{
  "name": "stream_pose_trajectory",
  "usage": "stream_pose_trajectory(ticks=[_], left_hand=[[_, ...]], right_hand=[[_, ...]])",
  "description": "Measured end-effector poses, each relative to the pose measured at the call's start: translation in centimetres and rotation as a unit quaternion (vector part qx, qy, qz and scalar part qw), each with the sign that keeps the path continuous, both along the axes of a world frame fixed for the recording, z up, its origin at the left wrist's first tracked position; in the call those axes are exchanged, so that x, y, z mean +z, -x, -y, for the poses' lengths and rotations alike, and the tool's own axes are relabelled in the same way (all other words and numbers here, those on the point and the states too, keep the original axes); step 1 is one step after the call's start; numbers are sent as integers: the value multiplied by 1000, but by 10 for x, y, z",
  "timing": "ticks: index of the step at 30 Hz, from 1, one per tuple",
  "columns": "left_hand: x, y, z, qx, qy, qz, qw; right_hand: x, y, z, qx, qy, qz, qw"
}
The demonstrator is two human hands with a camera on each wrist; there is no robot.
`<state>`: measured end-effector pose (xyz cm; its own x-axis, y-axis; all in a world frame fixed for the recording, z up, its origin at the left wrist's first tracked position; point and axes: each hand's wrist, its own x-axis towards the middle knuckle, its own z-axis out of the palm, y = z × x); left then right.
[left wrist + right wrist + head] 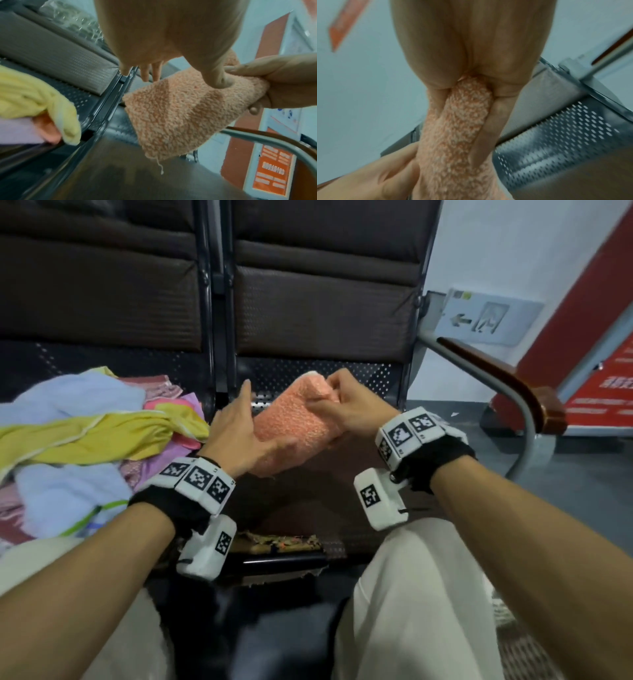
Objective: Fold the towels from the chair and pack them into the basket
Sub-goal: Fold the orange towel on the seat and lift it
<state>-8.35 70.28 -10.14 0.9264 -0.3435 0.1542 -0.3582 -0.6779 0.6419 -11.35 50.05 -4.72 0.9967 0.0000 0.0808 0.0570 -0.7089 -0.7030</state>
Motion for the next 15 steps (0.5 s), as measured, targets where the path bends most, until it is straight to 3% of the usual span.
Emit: stream_pose_trajectory(ticks=[3,6,10,15], left_hand=[[39,15,4,-85,39,40,995],[76,32,17,-163,40,-7,986],[112,58,43,-223,27,-31,974],[124,103,108,-288,-33,-56,955]], right_hand=[[41,30,4,77,25,59,995],[75,66,15,117,30,91,989],[96,120,52,82,-61,123,987],[86,200,116,-28,-188,173,966]])
